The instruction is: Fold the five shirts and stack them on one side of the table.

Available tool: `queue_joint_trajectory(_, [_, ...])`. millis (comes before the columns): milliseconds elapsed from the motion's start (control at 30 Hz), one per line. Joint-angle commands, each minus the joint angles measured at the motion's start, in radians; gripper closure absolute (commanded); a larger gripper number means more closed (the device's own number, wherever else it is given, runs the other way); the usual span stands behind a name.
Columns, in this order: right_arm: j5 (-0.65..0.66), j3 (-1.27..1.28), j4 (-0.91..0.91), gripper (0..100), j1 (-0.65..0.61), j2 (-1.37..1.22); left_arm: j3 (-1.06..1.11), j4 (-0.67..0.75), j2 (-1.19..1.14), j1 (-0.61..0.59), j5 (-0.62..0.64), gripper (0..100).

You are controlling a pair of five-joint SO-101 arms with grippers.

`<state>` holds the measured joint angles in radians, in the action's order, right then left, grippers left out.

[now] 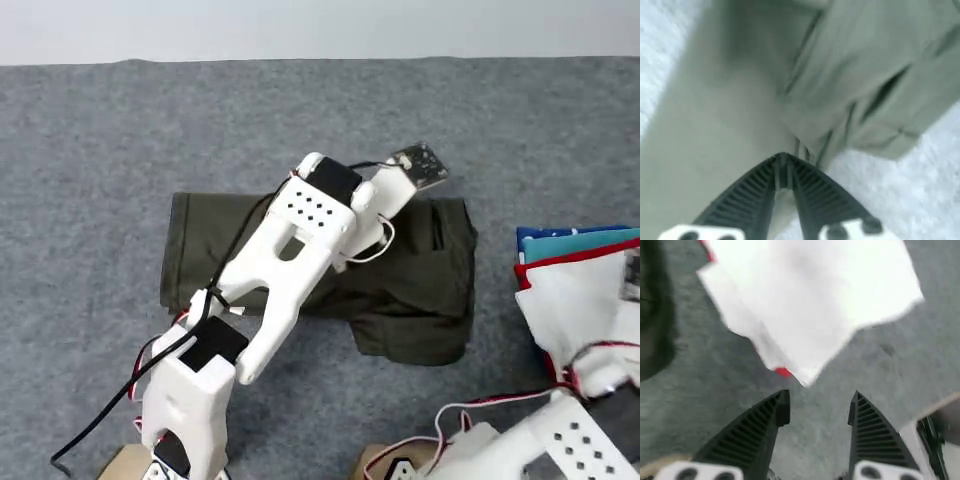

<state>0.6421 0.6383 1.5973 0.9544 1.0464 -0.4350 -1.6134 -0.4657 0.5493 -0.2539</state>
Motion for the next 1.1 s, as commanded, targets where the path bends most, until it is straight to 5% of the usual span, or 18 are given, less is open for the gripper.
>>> queue_joint_trajectory(0, [0.021, -0.009, 0.002, 80.1, 0.062, 0.008, -0.035, 0.100, -0.002, 0.009, 0.000, 100])
queue_joint_trajectory(300, [0.017, 0.051, 0.065, 80.1, 0.065, 0.018, -0.094, 0.138, -0.101, 0.077, 0.000, 98])
queue_joint_trajectory(533, [0.021, 0.051, 0.125, 80.1, 0.067, 0.018, -0.246, 0.140, -0.164, 0.080, 0.000, 83])
queue_joint_trajectory(1067, [0.023, 0.051, 0.145, 80.1, 0.067, 0.018, -0.545, 0.098, -0.488, 0.130, 0.000, 82])
